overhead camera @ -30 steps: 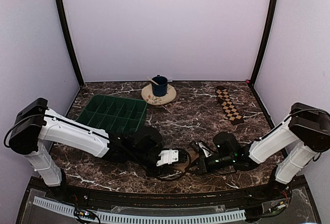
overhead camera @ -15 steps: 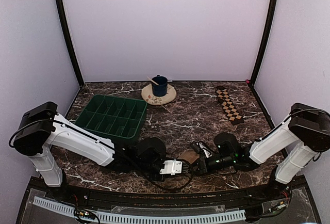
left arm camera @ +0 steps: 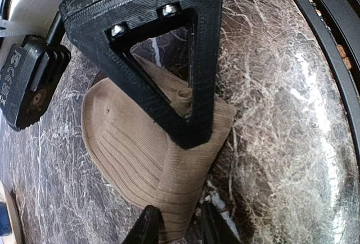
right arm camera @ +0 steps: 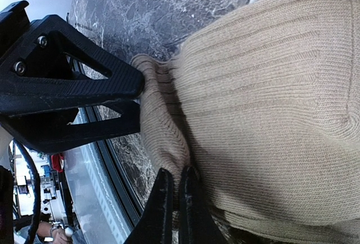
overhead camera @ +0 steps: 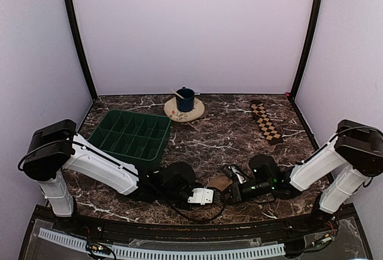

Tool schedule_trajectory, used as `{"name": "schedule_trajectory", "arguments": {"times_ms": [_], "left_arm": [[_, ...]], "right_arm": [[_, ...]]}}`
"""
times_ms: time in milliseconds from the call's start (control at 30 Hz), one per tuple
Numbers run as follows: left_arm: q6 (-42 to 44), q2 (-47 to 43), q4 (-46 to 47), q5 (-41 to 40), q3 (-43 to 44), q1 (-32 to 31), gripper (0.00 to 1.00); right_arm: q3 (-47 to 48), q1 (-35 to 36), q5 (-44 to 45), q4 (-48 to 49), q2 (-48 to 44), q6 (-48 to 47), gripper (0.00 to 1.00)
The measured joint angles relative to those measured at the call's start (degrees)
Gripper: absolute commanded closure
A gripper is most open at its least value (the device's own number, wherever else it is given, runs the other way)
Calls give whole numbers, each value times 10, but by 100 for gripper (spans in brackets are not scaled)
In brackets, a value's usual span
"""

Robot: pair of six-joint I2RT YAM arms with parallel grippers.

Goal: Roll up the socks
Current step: Roll the sock at the center of the board.

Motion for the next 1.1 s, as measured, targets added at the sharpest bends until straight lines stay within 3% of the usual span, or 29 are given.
{"name": "schedule_trajectory", "arguments": {"times_ms": [633, 733, 867, 1000, 1100], "left_arm": [[24, 34, 14, 1, 17, 0, 72], [27, 41, 14, 3, 25, 0, 79], [34, 50, 6, 14, 37, 0, 99], [38, 59, -4, 26, 52, 0, 100], [38, 63, -16, 30, 62, 0, 100]], "right_arm": [[-10, -1, -13, 12, 0, 9, 100], [-12, -1, -14, 13, 0, 10, 100], [-13, -1, -15, 15, 1, 11, 100], [-13, -1, -15, 14, 1, 11, 99], [-13, -1, -15, 11, 1, 10, 86]]}}
